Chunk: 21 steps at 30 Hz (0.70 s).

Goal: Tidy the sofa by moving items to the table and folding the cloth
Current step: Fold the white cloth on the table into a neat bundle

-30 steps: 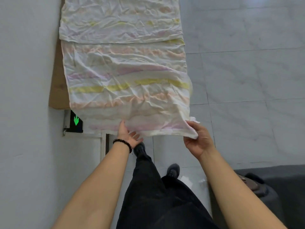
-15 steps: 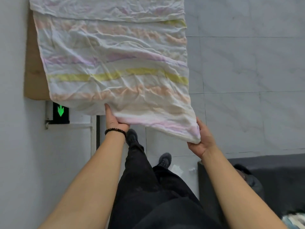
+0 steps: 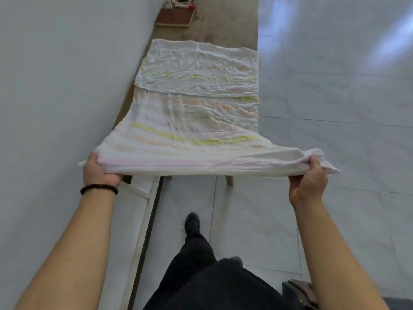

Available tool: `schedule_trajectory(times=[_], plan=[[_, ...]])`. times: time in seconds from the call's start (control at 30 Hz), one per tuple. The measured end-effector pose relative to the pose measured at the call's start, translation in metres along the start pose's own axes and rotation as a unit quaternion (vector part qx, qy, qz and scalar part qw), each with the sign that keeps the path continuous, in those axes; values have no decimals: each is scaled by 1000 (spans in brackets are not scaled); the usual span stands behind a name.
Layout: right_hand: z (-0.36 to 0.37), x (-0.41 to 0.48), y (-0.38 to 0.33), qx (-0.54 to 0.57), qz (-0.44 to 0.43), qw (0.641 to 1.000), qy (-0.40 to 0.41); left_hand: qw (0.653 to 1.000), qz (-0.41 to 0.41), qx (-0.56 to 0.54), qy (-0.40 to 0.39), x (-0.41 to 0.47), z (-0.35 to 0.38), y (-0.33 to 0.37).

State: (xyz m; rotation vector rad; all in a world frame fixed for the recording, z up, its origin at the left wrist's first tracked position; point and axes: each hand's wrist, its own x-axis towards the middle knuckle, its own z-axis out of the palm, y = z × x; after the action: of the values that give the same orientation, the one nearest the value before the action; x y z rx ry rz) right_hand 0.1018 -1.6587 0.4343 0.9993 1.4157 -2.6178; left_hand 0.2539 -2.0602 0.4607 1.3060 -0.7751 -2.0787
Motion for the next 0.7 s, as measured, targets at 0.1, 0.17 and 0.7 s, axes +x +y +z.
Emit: schedule_trajectory(times=[0.1,0.17,0.7], plan=[[-2,-10,-2,-32,11,999,-19,999,35,-2,-16,-24,6,22],[-11,-11,10,-79,47,995,-25,999,41,17,14,-39,10,21],[29,13,-16,-105,28,993,-49,997,45,-57,-13,0,30,60]])
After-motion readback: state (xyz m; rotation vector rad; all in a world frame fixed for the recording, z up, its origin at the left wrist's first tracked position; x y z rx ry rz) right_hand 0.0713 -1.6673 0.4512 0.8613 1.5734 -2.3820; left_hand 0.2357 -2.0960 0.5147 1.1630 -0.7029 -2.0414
